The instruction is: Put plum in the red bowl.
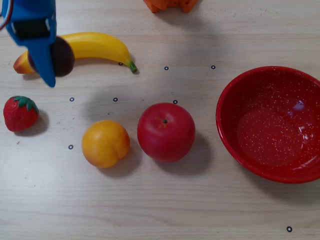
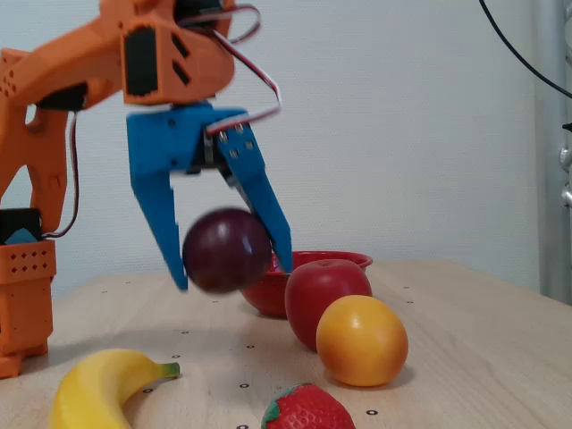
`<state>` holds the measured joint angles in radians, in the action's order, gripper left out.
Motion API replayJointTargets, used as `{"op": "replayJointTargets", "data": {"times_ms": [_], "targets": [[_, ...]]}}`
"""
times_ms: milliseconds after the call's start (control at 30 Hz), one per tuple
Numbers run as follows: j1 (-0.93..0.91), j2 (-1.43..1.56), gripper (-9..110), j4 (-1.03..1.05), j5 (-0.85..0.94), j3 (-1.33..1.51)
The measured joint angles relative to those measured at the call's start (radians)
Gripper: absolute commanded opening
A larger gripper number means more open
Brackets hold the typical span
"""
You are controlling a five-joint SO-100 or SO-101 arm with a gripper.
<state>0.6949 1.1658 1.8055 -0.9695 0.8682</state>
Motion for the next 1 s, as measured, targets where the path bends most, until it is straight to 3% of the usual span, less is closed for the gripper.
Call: {"op": "replayJointTargets", "data": {"times_ms": [267,633,1000], "targets": [[-0.176,0.301,0,0.0,0.14,0.156],[-0.56,0.606,0,-0.008,0.485,0.31],[-0.989,0.65,0,-0.295,0.652,0.436]]}}
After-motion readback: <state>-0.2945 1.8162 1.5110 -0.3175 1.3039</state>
